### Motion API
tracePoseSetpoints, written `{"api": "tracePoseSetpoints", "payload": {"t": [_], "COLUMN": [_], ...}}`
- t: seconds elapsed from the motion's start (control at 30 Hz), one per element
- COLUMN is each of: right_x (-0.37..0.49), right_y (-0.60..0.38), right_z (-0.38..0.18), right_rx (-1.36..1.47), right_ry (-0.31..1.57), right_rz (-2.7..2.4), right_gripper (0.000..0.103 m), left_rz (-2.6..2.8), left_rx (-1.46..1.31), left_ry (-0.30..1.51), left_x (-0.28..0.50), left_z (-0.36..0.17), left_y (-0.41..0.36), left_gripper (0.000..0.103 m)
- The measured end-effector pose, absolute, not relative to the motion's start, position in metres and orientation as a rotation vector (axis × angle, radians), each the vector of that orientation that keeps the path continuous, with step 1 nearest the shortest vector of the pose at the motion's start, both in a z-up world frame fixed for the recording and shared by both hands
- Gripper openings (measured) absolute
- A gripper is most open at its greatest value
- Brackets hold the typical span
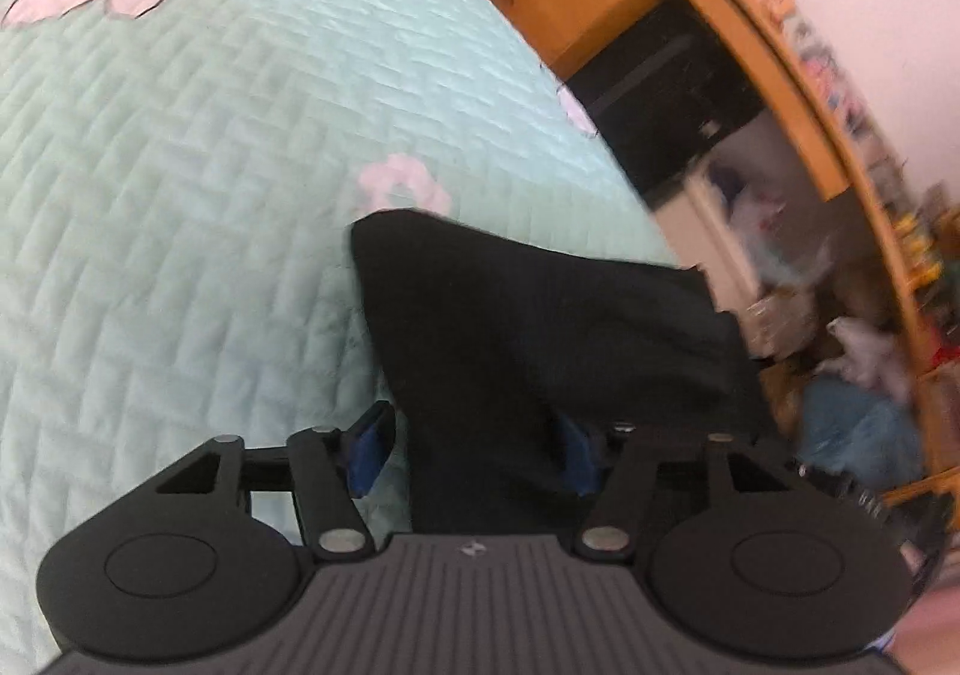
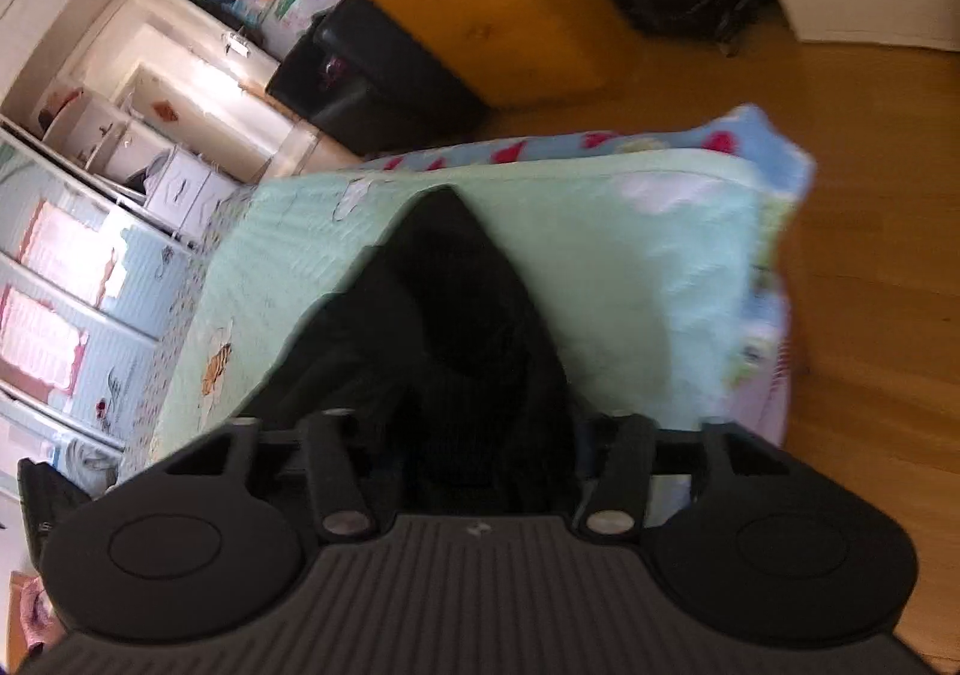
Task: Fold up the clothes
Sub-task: 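Grasp the folded pants edges with both grippers and lift them, then carry the folded pants to the quilt edge by the desk and lower them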
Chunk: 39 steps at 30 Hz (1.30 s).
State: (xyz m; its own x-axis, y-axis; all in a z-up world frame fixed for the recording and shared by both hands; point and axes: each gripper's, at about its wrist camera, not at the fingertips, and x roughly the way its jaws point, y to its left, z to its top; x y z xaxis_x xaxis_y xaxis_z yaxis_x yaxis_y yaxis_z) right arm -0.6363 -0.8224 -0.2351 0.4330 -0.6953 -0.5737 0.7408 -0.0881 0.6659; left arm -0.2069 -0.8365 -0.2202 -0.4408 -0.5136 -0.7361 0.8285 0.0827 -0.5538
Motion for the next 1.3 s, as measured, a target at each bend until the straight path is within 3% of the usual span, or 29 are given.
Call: {"api": "tracePoseSetpoints", "payload": {"t": [0.2, 0.27, 0.33, 0.43, 0.53, 0.6, 0.7, 0.77, 0.9, 1.0, 1.3], "right_x": [-0.63, -0.607, -0.579, -0.553, -0.563, -0.572, -0.569, -0.546, -0.495, -0.474, -0.465], "right_y": [-0.758, -0.755, -0.764, -0.783, -0.793, -0.791, -0.756, -0.734, -0.7, -0.692, -0.679], "right_z": [-0.182, -0.172, -0.179, -0.208, -0.23, -0.236, -0.202, -0.175, -0.128, -0.101, -0.059], "right_rx": [0.864, 0.802, 0.805, 0.875, 0.927, 0.952, 0.839, 0.691, 0.491, 0.513, 0.623], "right_ry": [-0.069, -0.05, 0.007, 0.089, 0.133, 0.133, 0.078, 0.177, 0.362, 0.381, 0.44], "right_rz": [-1.269, -1.165, -1.083, -1.067, -1.209, -1.3, -1.256, -1.235, -1.282, -1.289, -1.293], "right_gripper": [0.061, 0.071, 0.074, 0.074, 0.06, 0.061, 0.062, 0.071, 0.074, 0.085, 0.086], "left_rz": [-1.59, -1.587, -1.604, -1.649, -1.68, -1.688, -1.682, -1.653, -1.591, -1.563, -1.501], "left_rx": [0.317, 0.315, 0.323, 0.37, 0.474, 0.515, 0.537, 0.591, 0.674, 0.691, 0.682], "left_ry": [1.197, 1.168, 1.162, 1.145, 1.107, 1.055, 0.969, 0.87, 0.728, 0.683, 0.657], "left_x": [-0.191, -0.197, -0.21, -0.233, -0.254, -0.261, -0.268, -0.28, -0.303, -0.307, -0.308], "left_z": [-0.197, -0.194, -0.195, -0.198, -0.205, -0.203, -0.188, -0.171, -0.133, -0.112, -0.066], "left_y": [-0.79, -0.773, -0.759, -0.744, -0.73, -0.72, -0.711, -0.707, -0.698, -0.69, -0.667], "left_gripper": [0.062, 0.062, 0.062, 0.062, 0.062, 0.062, 0.062, 0.063, 0.07, 0.073, 0.076]}}
